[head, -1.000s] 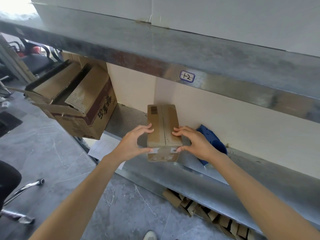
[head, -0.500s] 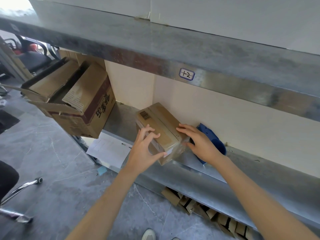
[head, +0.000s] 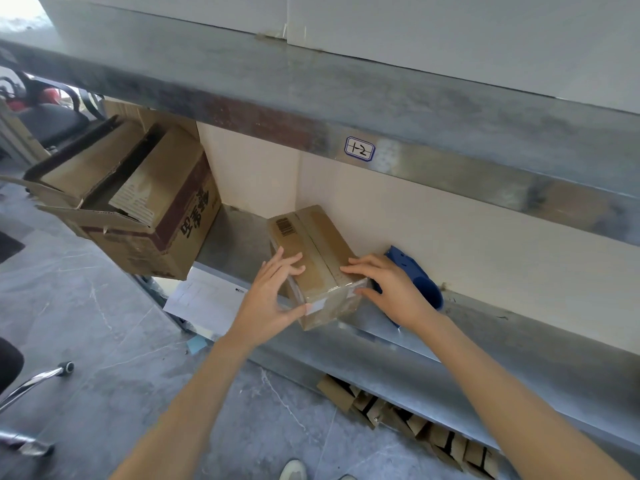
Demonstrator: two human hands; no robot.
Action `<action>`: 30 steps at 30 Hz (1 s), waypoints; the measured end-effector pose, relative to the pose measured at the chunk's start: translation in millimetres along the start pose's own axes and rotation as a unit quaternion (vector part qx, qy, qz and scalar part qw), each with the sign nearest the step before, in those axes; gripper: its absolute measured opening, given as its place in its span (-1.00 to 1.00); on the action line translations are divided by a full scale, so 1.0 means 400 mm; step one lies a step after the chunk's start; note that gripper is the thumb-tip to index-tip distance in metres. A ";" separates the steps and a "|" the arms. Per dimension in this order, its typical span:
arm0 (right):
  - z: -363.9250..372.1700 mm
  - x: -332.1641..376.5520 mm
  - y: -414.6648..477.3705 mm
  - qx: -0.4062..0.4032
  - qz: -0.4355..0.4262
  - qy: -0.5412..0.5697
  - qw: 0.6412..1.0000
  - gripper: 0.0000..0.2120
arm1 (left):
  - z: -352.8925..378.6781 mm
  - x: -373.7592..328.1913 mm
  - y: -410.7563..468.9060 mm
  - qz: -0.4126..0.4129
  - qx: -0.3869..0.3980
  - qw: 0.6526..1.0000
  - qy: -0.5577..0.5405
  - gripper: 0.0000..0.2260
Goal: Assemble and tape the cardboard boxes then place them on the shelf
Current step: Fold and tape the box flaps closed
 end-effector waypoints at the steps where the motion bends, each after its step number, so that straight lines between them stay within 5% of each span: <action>1: 0.001 0.005 -0.001 0.004 -0.006 0.000 1.000 -0.57 | -0.017 0.011 -0.002 -0.005 0.010 1.000 -0.006 -0.51; 6: 0.013 0.041 0.008 0.023 -0.043 -0.034 0.998 -0.52 | -0.082 0.062 -0.002 -0.036 0.011 0.999 -0.011 -0.49; 16: 0.078 0.118 0.044 0.034 -0.063 -0.020 0.997 -0.53 | -0.073 0.071 -0.035 -0.120 -0.116 0.986 -0.024 -0.53; 20: 0.110 0.132 0.052 -0.016 -0.061 -0.027 0.998 -0.52 | -0.054 0.060 -0.049 -0.172 -0.123 0.974 -0.080 -0.34; 25: 0.134 0.134 0.056 -0.023 -0.074 -0.033 0.996 -0.51 | -0.017 0.029 -0.048 -0.252 -0.087 0.961 -0.074 0.26; 30: 0.124 0.120 0.063 0.012 -0.088 -0.046 0.995 -0.45 | 0.010 0.012 -0.032 -0.231 -0.117 0.965 -0.029 0.23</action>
Point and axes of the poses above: each hand's wrist, its own y-axis towards the middle knuckle, its own z-axis out of the palm, x = y × z, the point moved 2 cm from there along y, towards the middle knuckle, and after that the axes turned 1 degree about -z, right-handed, at the moved point
